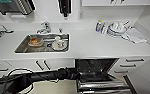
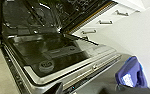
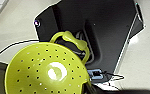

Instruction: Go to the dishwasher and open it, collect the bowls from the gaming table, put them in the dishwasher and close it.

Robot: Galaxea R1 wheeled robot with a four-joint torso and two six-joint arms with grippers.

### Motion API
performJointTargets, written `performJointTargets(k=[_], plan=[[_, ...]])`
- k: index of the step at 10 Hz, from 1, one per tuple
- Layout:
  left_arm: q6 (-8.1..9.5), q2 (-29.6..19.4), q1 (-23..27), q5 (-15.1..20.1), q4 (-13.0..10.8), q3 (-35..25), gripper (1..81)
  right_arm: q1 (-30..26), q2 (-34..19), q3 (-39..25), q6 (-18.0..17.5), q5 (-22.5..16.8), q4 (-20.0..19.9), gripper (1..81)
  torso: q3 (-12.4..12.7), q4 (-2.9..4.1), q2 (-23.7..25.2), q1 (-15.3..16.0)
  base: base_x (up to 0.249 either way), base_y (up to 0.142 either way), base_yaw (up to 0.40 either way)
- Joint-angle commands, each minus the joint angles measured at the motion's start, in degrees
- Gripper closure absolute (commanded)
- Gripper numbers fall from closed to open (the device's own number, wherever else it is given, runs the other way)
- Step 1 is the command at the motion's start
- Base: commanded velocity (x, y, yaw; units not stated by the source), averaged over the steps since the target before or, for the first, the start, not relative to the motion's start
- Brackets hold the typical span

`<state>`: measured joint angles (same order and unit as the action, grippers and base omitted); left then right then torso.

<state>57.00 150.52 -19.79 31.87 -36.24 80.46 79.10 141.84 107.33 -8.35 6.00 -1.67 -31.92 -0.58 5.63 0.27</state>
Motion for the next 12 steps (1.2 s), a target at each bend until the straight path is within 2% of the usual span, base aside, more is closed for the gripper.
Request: performJointTargets(k=[1, 3, 4, 6, 7, 9, 10, 11, 12], plan=[[-4.27, -19.0, -2.1, 4.5, -4.2, -22.2, 1.0, -5.7, -11.2, -15.2, 0.4, -4.2, 0.5, 81.1, 0.0, 0.00, 0.0, 0.0, 0.000, 0.000, 0.000], [-4.18, -24.8, -10.6, 3.8, -8.8, -25.6, 1.0, -9.7, -16.2, -22.6, 0.2, -4.2, 0.5, 81.1, 0.0, 0.00, 0.0, 0.0, 0.000, 0.000, 0.000], [-4.18, -25.9, -17.8, 1.6, -13.0, -24.5, 1.0, -12.0, -18.3, -25.5, 0.0, -4.1, 0.4, 81.1, 0.0, 0.00, 0.0, 0.0, 0.000, 0.000, 0.000], [-4.18, -25.9, -30.3, -7.6, -20.3, -18.1, 1.0, -17.5, -21.5, -30.4, -0.7, -3.6, -0.1, 81.1, 0.0, 0.00, 0.0, 0.0, 0.000, 0.000, 0.000], [-4.10, -25.7, -34.8, -9.9, -22.1, -14.6, 1.0, -20.0, -22.3, -32.0, -1.2, -3.8, -0.1, 81.1, 0.0, 0.00, 0.0, 0.0, 0.000, 0.000, 0.000], [-4.27, -24.7, -44.0, -20.0, -23.2, -3.0, 1.0, -25.5, -23.2, -33.6, -3.9, -3.8, -1.1, 81.1, 0.0, 0.00, 0.0, 0.0, 0.000, 0.000, 0.000], [-4.27, -24.7, -46.4, -26.4, -23.7, 1.5, 1.0, -27.5, -23.1, -33.9, -5.4, -3.7, -1.1, 81.1, 0.0, 0.00, 0.0, 0.0, 0.000, 0.000, 0.000], [-4.27, -24.5, -49.8, -31.3, -23.7, 6.6, 1.0, -29.3, -22.6, -33.9, -6.9, -3.5, -1.1, 81.1, 0.0, 0.00, 0.0, 0.0, 0.000, 0.000, 0.000], [-4.27, -24.0, -51.9, -33.9, -23.6, 9.8, 1.0, -31.0, -22.4, -33.9, -8.7, -3.0, -1.1, 81.1, 0.0, 0.00, 0.0, 0.0, 0.000, 0.000, 0.000]])
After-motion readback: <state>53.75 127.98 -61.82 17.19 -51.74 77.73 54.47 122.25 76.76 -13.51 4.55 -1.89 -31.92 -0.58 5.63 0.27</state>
